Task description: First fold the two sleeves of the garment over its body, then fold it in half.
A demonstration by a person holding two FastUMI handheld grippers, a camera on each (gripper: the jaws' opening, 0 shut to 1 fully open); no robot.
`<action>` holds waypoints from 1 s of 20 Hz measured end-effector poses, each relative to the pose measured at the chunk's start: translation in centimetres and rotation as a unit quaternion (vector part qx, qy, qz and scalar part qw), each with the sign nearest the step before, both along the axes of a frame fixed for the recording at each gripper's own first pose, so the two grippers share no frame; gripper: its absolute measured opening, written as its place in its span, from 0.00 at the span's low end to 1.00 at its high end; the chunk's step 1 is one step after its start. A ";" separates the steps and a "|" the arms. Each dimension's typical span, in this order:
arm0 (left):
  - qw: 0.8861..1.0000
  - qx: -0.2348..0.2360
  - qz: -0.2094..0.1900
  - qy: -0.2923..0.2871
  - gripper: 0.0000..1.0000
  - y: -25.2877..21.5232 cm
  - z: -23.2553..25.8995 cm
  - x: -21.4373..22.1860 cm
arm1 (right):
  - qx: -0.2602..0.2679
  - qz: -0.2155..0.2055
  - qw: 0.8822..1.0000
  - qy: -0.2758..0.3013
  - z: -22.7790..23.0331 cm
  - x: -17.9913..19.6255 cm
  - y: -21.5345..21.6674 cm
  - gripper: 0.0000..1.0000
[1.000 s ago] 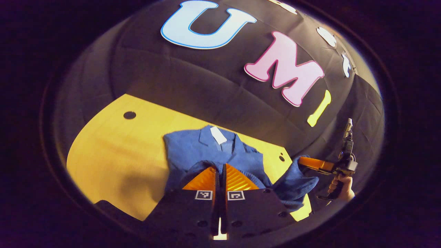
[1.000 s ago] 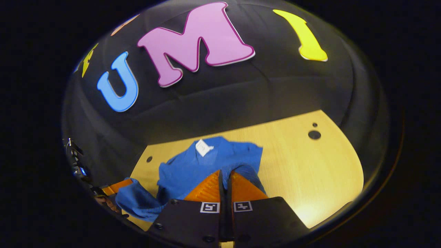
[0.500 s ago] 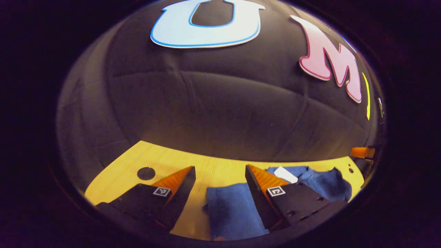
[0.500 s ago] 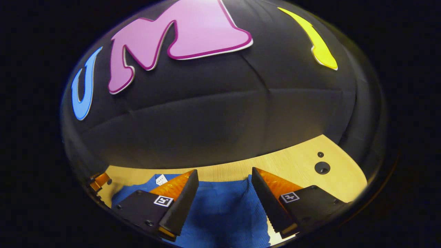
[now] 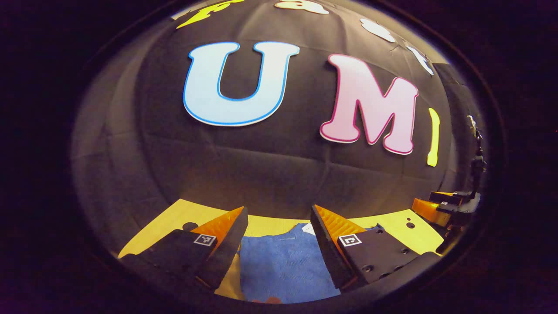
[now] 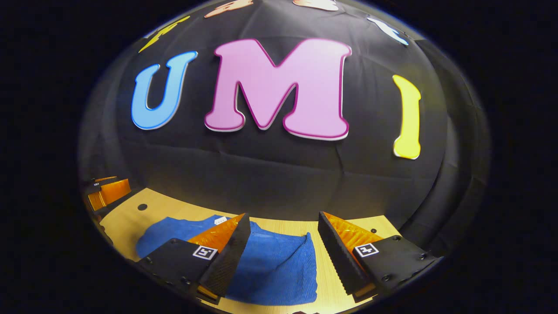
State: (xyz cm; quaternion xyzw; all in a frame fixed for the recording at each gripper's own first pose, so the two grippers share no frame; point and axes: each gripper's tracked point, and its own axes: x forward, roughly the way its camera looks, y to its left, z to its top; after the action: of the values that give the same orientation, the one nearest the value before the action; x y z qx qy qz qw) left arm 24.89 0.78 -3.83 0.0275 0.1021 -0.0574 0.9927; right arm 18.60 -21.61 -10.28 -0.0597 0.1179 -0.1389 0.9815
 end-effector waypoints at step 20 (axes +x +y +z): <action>0.978 -0.030 -0.038 -0.201 0.80 -1.1 9.5 -35.4 | -0.018 0.055 0.989 -0.136 14.1 -30.0 18.9 0.98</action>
State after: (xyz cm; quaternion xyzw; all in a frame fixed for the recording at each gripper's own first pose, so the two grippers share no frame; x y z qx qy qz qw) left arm -10.55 -0.30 5.64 0.0123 -0.1023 -0.0912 0.9905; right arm -11.39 -2.69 3.85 -0.0646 -0.0226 -0.0933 0.9933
